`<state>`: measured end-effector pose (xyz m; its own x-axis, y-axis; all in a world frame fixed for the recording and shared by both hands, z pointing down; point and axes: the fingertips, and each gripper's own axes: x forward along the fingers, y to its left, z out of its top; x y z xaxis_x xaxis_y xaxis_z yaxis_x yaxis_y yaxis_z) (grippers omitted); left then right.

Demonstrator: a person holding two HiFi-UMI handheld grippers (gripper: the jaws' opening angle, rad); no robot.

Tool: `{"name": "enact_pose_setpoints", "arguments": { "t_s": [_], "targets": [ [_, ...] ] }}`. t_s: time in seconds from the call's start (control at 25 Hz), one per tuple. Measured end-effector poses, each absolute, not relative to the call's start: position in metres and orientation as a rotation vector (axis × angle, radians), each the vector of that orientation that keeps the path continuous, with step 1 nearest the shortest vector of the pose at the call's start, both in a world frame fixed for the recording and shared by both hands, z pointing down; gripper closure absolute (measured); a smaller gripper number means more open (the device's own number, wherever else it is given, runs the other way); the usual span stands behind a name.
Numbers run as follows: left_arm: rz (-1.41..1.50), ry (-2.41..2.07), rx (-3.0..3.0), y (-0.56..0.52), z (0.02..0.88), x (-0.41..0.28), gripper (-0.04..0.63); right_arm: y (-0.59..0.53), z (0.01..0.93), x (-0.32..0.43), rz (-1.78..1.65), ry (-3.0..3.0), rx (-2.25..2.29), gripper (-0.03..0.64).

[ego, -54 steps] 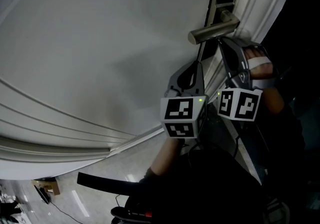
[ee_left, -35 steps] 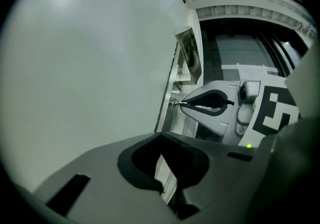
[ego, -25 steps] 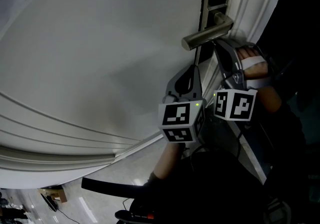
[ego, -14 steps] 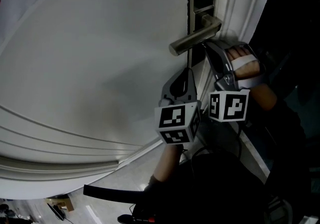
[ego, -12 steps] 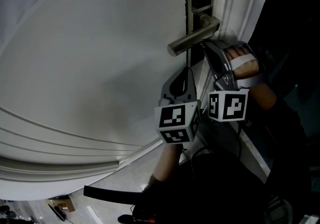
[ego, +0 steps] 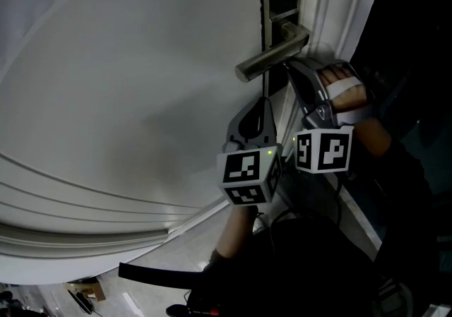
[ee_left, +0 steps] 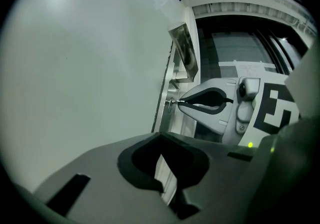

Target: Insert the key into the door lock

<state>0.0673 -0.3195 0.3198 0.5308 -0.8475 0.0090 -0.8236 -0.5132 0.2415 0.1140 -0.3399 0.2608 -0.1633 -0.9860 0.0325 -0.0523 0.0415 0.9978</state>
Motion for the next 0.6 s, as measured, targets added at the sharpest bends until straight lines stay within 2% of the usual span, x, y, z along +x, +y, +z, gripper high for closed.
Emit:
{"name": "enact_pose_setpoints", "arguments": {
  "t_s": [0.6],
  "targets": [
    [-0.138, -1.379, 2.556, -0.315, 0.332, 0.067, 0.595, -0.333, 0.26, 0.119, -1.256, -1.427, 1.133, 0.604]
  ]
}}
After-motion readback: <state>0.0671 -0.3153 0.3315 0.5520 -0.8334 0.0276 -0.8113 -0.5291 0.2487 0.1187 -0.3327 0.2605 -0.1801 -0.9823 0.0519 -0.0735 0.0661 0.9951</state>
